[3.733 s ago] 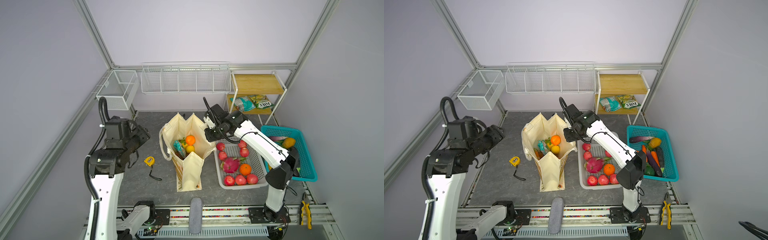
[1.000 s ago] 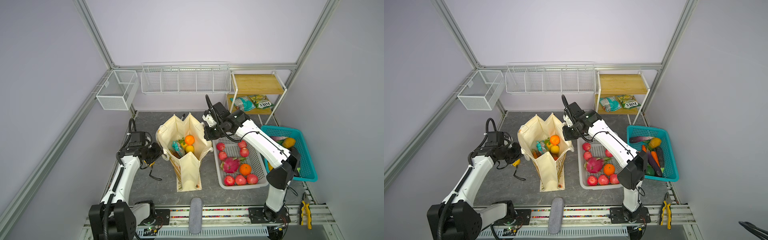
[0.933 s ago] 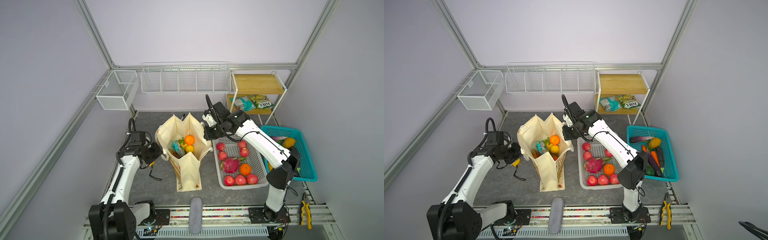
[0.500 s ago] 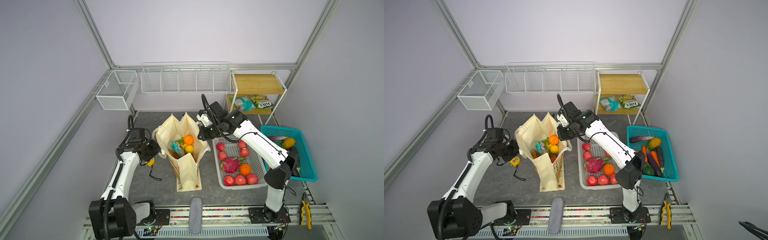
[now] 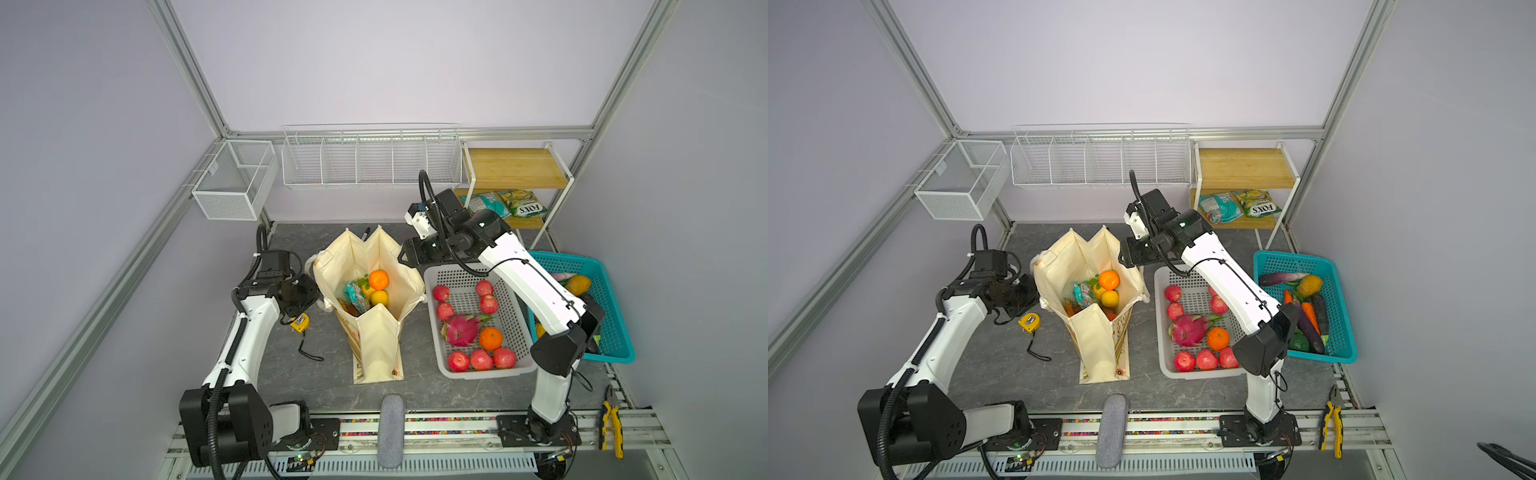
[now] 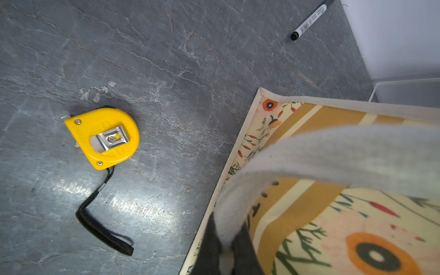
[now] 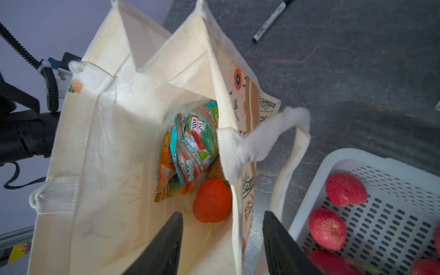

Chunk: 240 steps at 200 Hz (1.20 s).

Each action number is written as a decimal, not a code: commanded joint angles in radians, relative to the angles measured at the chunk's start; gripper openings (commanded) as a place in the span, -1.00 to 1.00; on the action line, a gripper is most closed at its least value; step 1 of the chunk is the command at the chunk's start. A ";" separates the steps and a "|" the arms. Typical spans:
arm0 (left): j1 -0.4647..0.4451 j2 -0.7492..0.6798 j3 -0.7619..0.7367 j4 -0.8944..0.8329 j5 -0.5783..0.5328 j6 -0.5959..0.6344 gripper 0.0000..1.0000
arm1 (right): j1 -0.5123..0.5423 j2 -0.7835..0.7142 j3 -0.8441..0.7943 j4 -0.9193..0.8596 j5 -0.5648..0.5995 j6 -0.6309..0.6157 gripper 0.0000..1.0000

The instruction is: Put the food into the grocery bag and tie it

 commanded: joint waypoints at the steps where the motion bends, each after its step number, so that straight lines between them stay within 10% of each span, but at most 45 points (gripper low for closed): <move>1: 0.005 0.020 0.045 -0.019 0.001 0.011 -1.00 | -0.021 -0.060 0.035 -0.030 0.007 0.001 0.32; 48: 0.005 0.032 0.070 -0.050 0.002 0.024 -1.00 | -0.143 -0.140 -0.016 0.008 -0.015 0.093 0.45; 95: 0.005 0.038 0.089 -0.058 0.014 0.012 -1.00 | -0.301 -0.267 -0.467 0.269 -0.228 0.287 0.16; 240: 0.005 0.038 0.130 -0.122 0.028 -0.002 -1.00 | -0.254 -0.157 -0.783 0.573 -0.497 0.472 0.12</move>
